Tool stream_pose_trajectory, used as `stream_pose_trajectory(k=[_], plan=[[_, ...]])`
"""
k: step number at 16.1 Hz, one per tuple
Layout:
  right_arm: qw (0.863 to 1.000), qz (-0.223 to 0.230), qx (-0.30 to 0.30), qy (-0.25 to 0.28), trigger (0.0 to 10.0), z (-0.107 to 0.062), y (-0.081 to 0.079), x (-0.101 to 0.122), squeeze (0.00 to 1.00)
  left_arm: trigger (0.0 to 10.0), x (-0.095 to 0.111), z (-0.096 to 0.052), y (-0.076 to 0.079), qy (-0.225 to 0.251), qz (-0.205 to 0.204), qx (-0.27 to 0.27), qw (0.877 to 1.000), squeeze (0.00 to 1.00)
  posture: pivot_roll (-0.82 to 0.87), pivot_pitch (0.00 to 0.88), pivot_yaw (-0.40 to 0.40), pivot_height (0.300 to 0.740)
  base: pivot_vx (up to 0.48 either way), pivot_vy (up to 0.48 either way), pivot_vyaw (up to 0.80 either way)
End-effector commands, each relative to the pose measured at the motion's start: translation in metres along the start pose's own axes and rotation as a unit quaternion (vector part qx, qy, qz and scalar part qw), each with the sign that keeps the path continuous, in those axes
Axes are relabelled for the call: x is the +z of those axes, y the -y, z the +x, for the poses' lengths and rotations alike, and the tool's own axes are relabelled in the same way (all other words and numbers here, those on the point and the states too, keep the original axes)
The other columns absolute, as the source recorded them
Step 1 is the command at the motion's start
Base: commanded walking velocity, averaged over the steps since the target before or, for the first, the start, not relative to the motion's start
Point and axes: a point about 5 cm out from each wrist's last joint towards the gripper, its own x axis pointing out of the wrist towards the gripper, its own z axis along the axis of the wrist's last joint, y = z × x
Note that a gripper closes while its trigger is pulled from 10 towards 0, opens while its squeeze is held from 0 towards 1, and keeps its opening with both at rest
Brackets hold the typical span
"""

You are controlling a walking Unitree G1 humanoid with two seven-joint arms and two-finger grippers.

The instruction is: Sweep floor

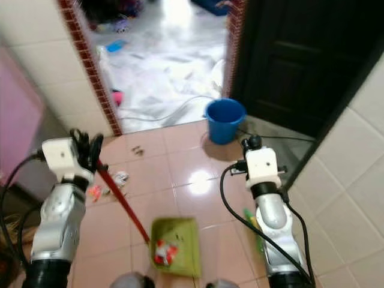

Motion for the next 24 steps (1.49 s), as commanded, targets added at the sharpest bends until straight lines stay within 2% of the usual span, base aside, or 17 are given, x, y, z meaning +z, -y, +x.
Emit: stream_pose_trajectory(k=[1, 3, 8, 10, 13, 16, 19, 21, 24], plan=[[1.000, -0.009, -0.003, 0.019, 10.0, 0.003, 0.002, 0.007, 0.00, 10.0, 0.018, 0.004, -0.003, 0.039, -0.002, 0.006, 0.999, 0.00, -0.07, 0.000, 0.058, 0.740, 0.390, 0.281, -0.58], [1.000, -0.011, 0.002, 0.017, 10.0, 0.001, 0.001, 0.004, 0.00, 10.0, 0.028, 0.010, 0.003, 0.050, -0.023, 0.004, 0.998, 0.00, -0.07, 0.000, 0.057, 0.740, 0.390, 0.279, -0.60], [1.000, -0.017, 0.013, 0.011, 10.0, 0.005, -0.001, -0.001, 0.00, 10.0, 0.073, 0.026, 0.012, 0.120, -0.063, 0.012, 0.991, 0.00, -0.07, 0.000, 0.049, 0.740, 0.390, 0.278, 0.00], [1.000, -0.016, 0.020, 0.013, 10.0, 0.008, -0.005, 0.000, 0.00, 10.0, 0.083, 0.029, 0.015, 0.132, -0.076, 0.010, 0.988, 0.00, -0.07, 0.000, 0.048, 0.740, 0.401, 0.261, 0.00], [0.999, -0.012, 0.033, 0.027, 10.0, 0.016, -0.015, 0.006, 0.00, 10.0, 0.095, 0.034, 0.020, 0.146, -0.098, 0.008, 0.985, 0.00, -0.07, 0.000, 0.051, 0.740, 0.461, 0.000, 0.00], [0.998, -0.011, 0.053, 0.042, 10.0, 0.022, -0.027, 0.011, 0.00, 10.0, 0.121, 0.040, 0.029, 0.177, -0.124, 0.016, 0.976, 0.00, -0.07, 0.000, 0.049, 0.740, 0.480, 0.000, 0.00], [0.997, -0.014, 0.061, 0.048, 10.0, 0.023, -0.032, 0.013, 0.00, 10.0, 0.132, 0.042, 0.032, 0.190, -0.135, 0.017, 0.972, 0.00, -0.07, 0.000, 0.049, 0.740, 0.480, 0.000, 0.00], [0.997, -0.013, 0.063, 0.051, 10.0, 0.024, -0.034, 0.014, 0.00, 10.0, 0.147, 0.045, 0.034, 0.206, -0.143, 0.024, 0.968, 0.00, -0.07, 0.000, 0.051, 0.740, 0.480, 0.000, 0.00], [0.996, -0.014, 0.065, 0.053, 10.0, 0.024, -0.035, 0.014, 0.00, 10.0, 0.154, 0.047, 0.026, 0.218, -0.125, 0.058, 0.966, 0.00, -0.07, 0.000, 0.055, 0.740, 0.480, 0.000, 0.00]])
